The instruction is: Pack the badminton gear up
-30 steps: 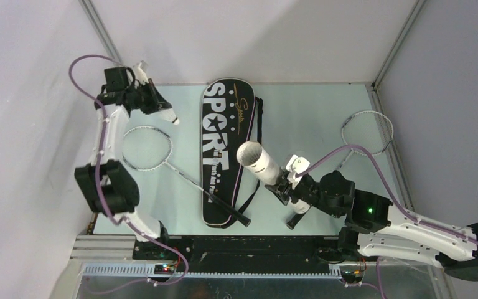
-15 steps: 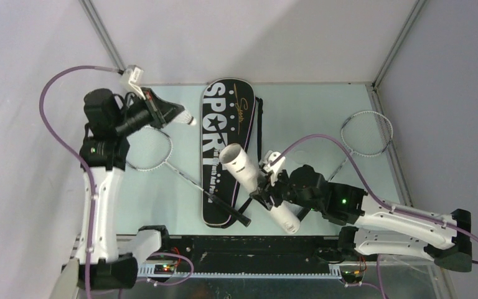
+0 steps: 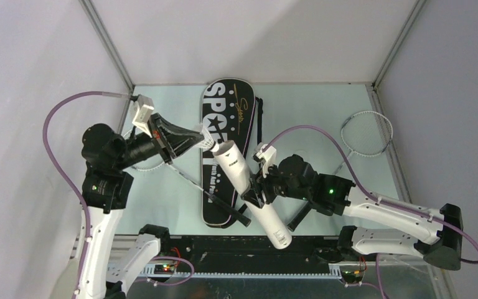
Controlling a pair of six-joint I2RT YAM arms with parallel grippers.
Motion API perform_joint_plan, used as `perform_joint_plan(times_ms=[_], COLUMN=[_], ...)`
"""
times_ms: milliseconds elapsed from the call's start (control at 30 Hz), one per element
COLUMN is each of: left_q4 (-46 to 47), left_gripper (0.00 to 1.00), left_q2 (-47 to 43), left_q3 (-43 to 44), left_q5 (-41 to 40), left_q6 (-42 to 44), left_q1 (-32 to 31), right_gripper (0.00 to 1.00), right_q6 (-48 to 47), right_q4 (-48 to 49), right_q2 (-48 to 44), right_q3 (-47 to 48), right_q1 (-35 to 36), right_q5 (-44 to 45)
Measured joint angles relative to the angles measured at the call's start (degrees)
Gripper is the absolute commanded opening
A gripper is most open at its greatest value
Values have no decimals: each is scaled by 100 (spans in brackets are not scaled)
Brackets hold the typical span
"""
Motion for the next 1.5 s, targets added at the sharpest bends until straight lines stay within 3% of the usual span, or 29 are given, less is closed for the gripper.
perform_joint_plan(times_ms=[267,733,1167,1233,1500], left_q4=[260,599,-160,-210,-227], left_gripper=[0,0,0,3,32], left_q2=[-59,28,76,48,-162], left_q3=[-544,-997,-997,-997,-997], left_q5=[442,481,264,247,232], left_q6=[-125,-754,-442,-435,-490], left_q1=[-166,-632,-1027,-1047,-1082], right_gripper=[35,33,32,32,32], right_q6=[37,-426,-1213,-1307,-1537], right_q4=[94,411,472,468,555], right_q2=[160,168,175,175,201], right_q3=[0,0,0,0,0], right_q1=[-63,90,319,334,367], right_q5=[-304,-389,4,50,94])
